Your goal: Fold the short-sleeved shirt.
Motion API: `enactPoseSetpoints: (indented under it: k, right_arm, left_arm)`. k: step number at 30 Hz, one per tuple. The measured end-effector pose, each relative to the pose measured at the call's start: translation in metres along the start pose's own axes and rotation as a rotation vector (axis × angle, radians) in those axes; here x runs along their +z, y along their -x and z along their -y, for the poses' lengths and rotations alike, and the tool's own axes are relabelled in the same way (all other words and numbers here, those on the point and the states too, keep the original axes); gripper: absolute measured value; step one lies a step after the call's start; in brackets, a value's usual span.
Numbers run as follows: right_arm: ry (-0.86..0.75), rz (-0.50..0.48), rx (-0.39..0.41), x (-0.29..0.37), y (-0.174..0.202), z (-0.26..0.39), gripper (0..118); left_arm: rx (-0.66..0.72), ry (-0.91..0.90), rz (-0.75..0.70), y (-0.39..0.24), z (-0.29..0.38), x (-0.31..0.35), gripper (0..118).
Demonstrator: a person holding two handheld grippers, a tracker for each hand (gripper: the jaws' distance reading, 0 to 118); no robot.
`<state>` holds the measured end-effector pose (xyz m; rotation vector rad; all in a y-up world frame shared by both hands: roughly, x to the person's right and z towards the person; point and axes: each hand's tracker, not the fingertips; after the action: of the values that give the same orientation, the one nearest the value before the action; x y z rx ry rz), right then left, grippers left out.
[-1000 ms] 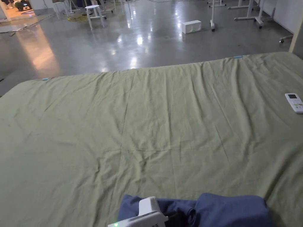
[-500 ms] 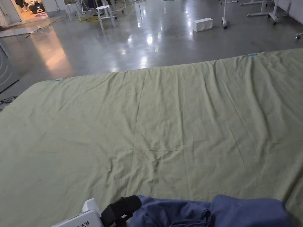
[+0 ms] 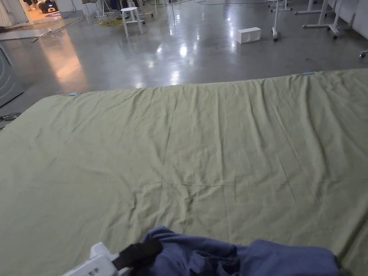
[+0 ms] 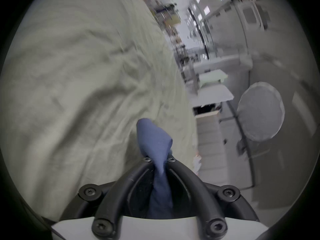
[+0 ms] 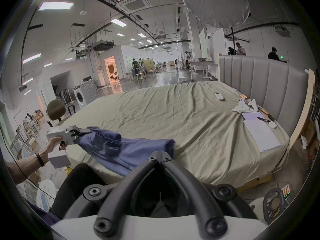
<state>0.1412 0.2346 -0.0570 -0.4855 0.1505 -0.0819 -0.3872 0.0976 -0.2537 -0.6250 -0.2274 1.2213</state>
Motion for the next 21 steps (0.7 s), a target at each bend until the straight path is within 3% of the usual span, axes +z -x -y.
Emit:
enactPoseSetpoints:
  k: [5,9,18,21]
  right_arm:
    - [-0.001,-0.042,-0.014,-0.011,0.003,0.0,0]
    - [-0.003,-0.066,-0.013,-0.018,0.009,0.0,0]
    - [0.0,-0.046,0.058,-0.003,0.014,0.002,0]
    - [0.008,-0.01,0.055,0.006,0.01,0.006,0]
  left_arm:
    - [-0.3,-0.139,-0.189,-0.042,-0.055,0.056,9]
    - [-0.395,-0.126,-0.211,-0.08,-0.047,0.063,9]
    - [-0.614,0.219,-0.142,-0.12,0.089,-0.061,9]
    - [-0.726,0.243,-0.317,-0.108,0.126,-0.097,13]
